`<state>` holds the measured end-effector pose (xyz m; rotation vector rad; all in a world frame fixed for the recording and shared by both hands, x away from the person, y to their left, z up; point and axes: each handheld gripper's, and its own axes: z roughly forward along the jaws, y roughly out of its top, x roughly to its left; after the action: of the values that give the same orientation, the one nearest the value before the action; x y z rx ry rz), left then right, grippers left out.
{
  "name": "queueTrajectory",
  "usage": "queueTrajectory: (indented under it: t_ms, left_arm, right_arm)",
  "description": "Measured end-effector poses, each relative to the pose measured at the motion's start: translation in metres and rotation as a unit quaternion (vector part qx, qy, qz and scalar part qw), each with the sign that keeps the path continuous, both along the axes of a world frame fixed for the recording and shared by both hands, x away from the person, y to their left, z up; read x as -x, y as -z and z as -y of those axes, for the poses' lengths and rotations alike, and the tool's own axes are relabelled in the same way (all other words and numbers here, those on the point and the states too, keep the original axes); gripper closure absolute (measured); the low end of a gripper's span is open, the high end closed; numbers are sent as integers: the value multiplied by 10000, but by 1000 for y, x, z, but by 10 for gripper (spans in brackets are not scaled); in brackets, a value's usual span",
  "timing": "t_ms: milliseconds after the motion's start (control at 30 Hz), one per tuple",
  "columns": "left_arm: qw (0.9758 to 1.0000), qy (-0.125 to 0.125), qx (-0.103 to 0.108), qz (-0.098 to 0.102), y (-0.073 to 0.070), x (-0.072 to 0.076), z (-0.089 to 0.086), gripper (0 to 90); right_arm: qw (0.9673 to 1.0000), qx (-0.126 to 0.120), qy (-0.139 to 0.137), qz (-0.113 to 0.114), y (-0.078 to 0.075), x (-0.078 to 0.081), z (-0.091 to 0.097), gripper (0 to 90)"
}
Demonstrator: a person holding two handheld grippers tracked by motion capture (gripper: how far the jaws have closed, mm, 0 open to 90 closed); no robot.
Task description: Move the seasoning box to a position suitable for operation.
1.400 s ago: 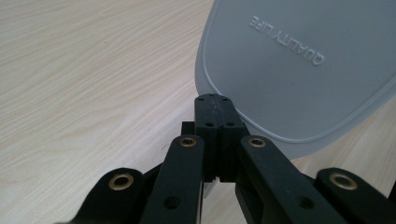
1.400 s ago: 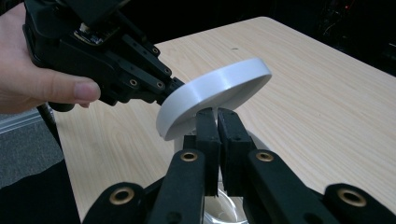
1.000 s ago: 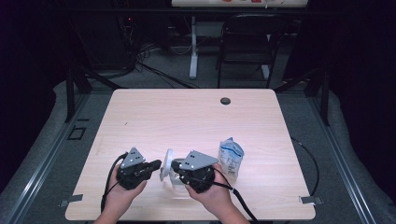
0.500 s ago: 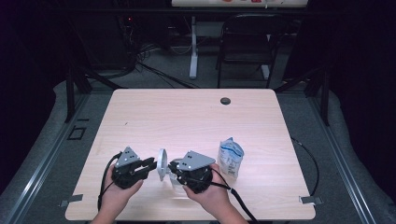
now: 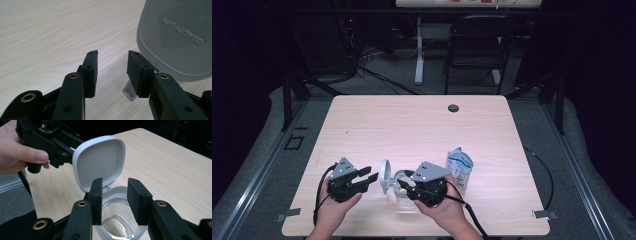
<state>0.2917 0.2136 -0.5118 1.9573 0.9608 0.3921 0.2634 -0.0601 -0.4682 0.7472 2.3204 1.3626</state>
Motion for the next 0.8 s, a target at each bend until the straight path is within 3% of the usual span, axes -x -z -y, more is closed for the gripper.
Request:
queueTrajectory:
  t_ms: [233, 500, 800]
  left_arm:
    - [10000, -77, -8, -42, 1, 2, -4, 597]
    - [9999, -93, 12, -44, 0, 3, -7, 592]
    - [9999, -70, 85, -20, -1, 1, -15, 591]
  right_arm:
    - [10000, -1, 24, -12, 2, 5, 10, 614]
    - [9998, -80, 127, 132, 4, 18, 25, 583]
    - [9981, -176, 500, 316, 6, 28, 57, 547]
